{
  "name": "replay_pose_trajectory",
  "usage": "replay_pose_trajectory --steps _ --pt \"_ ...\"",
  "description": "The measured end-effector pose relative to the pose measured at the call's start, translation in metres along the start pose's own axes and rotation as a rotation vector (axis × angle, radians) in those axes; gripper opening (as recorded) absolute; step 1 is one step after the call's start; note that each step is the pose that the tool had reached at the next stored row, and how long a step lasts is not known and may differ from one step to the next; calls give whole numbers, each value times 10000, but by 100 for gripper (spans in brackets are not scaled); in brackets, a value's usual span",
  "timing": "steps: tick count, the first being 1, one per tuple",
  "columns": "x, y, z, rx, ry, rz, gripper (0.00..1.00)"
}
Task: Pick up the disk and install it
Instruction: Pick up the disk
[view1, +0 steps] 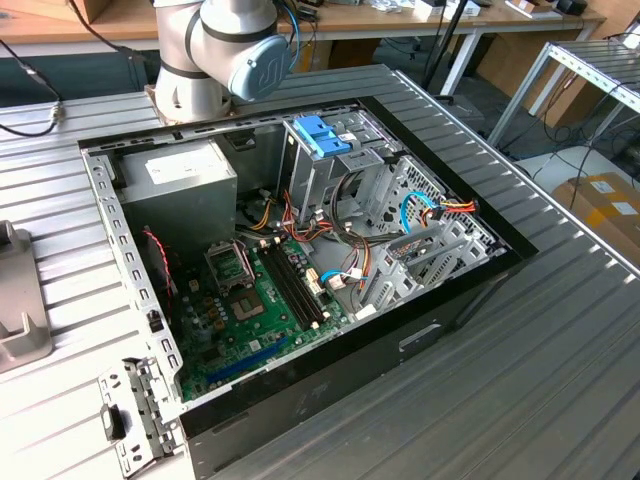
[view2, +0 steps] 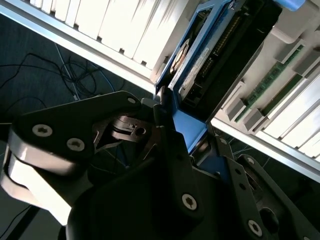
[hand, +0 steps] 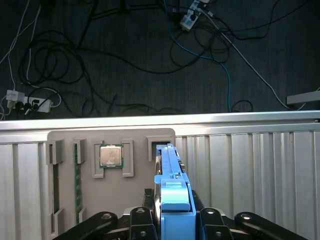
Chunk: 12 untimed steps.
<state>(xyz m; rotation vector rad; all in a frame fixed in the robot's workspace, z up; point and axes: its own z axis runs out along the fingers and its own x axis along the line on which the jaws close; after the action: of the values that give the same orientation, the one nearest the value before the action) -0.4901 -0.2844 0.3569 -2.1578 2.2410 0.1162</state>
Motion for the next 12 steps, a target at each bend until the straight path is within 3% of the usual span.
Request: replay_pose_trajectory --steps 12 --pt "-12 6 -173 -2 -34 -1 37"
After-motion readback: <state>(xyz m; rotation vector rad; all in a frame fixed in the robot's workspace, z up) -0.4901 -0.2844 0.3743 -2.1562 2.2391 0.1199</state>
